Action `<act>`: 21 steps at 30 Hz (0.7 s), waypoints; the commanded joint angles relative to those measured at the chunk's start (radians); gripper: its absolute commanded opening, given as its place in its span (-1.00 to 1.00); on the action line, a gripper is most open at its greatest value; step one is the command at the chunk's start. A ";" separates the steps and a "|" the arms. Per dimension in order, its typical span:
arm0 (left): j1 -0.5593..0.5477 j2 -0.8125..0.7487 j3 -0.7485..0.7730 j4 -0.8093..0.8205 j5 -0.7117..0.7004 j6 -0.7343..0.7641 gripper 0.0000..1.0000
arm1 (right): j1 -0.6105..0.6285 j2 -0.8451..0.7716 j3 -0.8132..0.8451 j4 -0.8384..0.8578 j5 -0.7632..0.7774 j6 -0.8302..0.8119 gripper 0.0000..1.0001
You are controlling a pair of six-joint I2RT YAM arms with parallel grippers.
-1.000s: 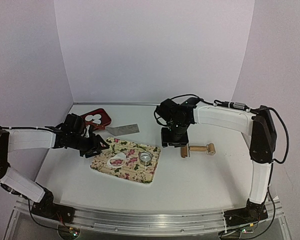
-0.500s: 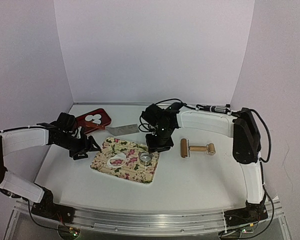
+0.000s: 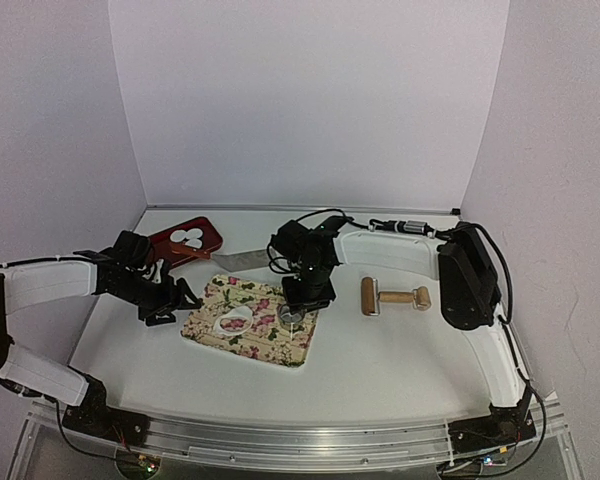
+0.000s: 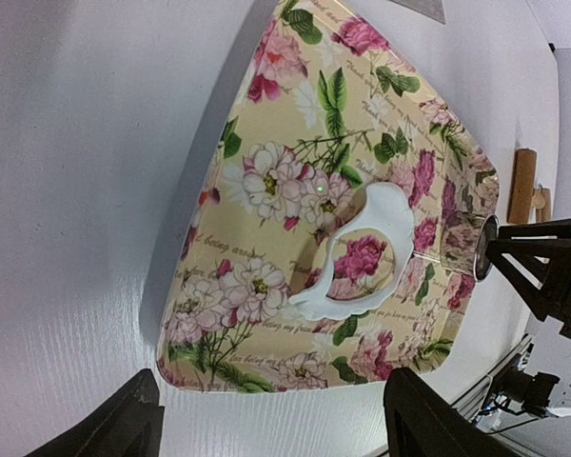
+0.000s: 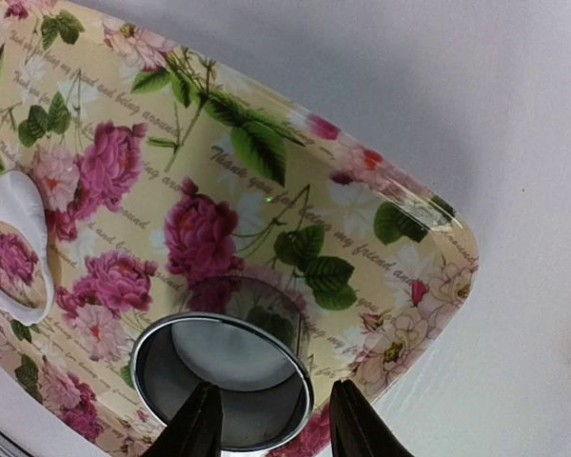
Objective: Roll out the dumpling wrappers from the dough
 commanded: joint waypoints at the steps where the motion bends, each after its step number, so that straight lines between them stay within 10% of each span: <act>1: 0.007 -0.043 -0.014 0.004 0.014 0.002 0.60 | 0.001 0.040 0.047 -0.048 0.053 0.010 -0.26; 11: 0.006 -0.049 -0.011 0.002 -0.002 -0.002 0.63 | 0.000 0.058 0.117 -0.093 0.058 0.011 -1.00; 21: 0.007 -0.117 -0.003 0.096 0.065 0.007 0.62 | 0.001 -0.100 0.064 -0.094 0.023 0.055 -1.00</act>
